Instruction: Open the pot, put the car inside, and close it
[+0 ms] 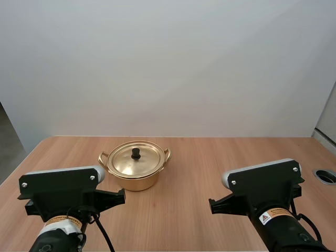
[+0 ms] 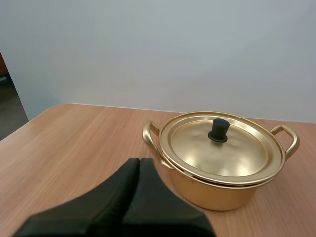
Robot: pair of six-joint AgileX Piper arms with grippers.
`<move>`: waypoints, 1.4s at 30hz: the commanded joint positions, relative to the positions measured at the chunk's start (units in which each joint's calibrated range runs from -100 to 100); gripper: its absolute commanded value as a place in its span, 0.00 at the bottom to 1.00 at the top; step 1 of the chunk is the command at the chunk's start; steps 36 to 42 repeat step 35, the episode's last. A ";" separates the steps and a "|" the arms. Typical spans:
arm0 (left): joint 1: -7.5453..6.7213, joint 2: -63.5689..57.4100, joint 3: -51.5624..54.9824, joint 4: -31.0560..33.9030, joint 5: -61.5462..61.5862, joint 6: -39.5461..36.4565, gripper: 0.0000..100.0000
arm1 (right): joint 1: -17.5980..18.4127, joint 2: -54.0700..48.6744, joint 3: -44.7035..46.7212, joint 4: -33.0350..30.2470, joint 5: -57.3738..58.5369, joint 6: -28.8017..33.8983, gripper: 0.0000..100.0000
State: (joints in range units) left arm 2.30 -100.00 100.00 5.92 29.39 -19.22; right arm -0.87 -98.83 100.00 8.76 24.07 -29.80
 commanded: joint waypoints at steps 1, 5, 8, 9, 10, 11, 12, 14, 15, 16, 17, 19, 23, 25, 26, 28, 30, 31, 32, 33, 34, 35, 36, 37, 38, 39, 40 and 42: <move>0.01 0.00 0.00 0.00 -0.01 -0.01 0.00 | 0.01 -1.17 0.00 -1.67 4.98 7.49 0.00; 0.01 0.00 0.00 0.26 -1.17 -0.01 0.00 | 0.01 -1.17 0.00 -1.37 7.69 7.49 0.00; 0.01 0.00 0.00 0.26 -1.64 -0.01 0.00 | 0.01 -1.17 0.00 -1.28 7.69 7.87 0.00; 0.01 0.00 0.00 0.26 -1.64 -0.01 0.00 | 0.01 -1.17 0.00 -1.28 7.69 8.51 0.00; 0.01 0.00 0.00 0.26 -1.64 -0.01 0.00 | 0.01 -1.17 0.00 -1.28 7.69 8.64 0.00; 0.01 0.00 0.00 0.26 -1.64 -0.01 0.00 | 0.01 -1.17 0.00 -1.28 7.69 8.64 0.00; 0.01 0.00 0.00 0.26 -1.64 -0.01 0.00 | 0.01 -1.17 0.00 -1.28 7.69 8.64 0.00; 0.01 0.00 0.00 0.26 -1.64 -0.01 0.00 | 0.01 -1.17 0.00 -1.28 7.69 8.64 0.00; 0.01 0.00 0.00 0.26 -1.64 -0.01 0.00 | 0.01 -1.17 0.00 -1.28 7.69 8.64 0.00; 0.01 0.00 0.00 0.26 -1.64 -0.01 0.00 | 0.01 -1.17 0.00 -1.52 7.69 8.61 0.00; 0.01 0.00 0.00 0.26 -1.64 -0.01 0.00 | 0.01 -1.17 0.00 -1.52 7.69 8.61 0.00; 0.01 0.00 0.00 0.26 -1.64 -0.01 0.00 | 0.01 -1.17 0.00 -1.52 7.69 8.61 0.00; 0.01 0.00 0.00 0.26 -1.64 -0.01 0.00 | 0.01 -1.17 0.00 -1.51 7.51 8.61 0.00; 0.01 0.00 0.00 0.26 -1.64 -0.01 0.00 | 0.01 -1.17 0.00 -1.51 7.51 8.61 0.00; 0.01 0.00 0.00 0.26 -1.64 -0.01 0.00 | 0.01 -1.17 0.00 -1.51 7.51 8.61 0.00; 0.01 0.00 0.00 0.26 -1.64 -0.01 0.00 | 0.01 -1.17 0.00 -1.51 7.51 8.61 0.00; 0.01 0.00 0.00 0.26 -1.64 -0.01 0.00 | 0.01 -1.17 0.00 -1.51 7.51 8.61 0.00; 0.01 0.00 0.00 0.26 -1.64 -0.01 0.00 | 0.01 -1.17 0.00 -1.51 7.51 8.61 0.00; 0.01 0.00 0.00 0.26 -1.64 -0.01 0.00 | 0.01 -1.17 0.00 -1.51 7.51 8.61 0.00; 0.01 0.00 0.00 0.26 -1.64 -0.01 0.00 | 0.01 -1.17 0.00 -1.51 7.51 8.61 0.00; 0.01 0.00 0.00 0.26 -1.64 -0.01 0.00 | 0.01 -1.17 0.00 -1.51 7.51 8.61 0.00; 0.01 0.00 0.00 0.26 -1.64 -0.01 0.00 | 0.01 -1.17 0.00 -1.51 7.51 8.61 0.00; 0.01 0.00 0.00 0.26 -1.64 -0.01 0.00 | 0.01 -1.17 0.00 -1.51 7.51 8.61 0.00; 0.01 0.00 0.00 0.26 -1.64 -0.01 0.00 | 0.01 -1.17 0.00 -1.51 7.51 8.61 0.00; 0.01 0.00 0.00 0.26 -1.64 -0.01 0.00 | 0.01 -1.17 0.00 -1.51 7.51 8.61 0.00; 0.01 0.00 0.00 0.26 -1.64 -0.01 0.00 | 0.01 -1.17 0.00 -1.51 7.51 8.61 0.00; 0.01 0.00 0.00 0.26 -1.64 -0.01 0.00 | 0.01 -1.17 0.00 -1.51 7.51 8.61 0.00; 0.01 0.00 0.00 0.26 -1.64 -0.01 0.00 | 0.01 -1.17 0.00 -1.51 7.51 8.61 0.00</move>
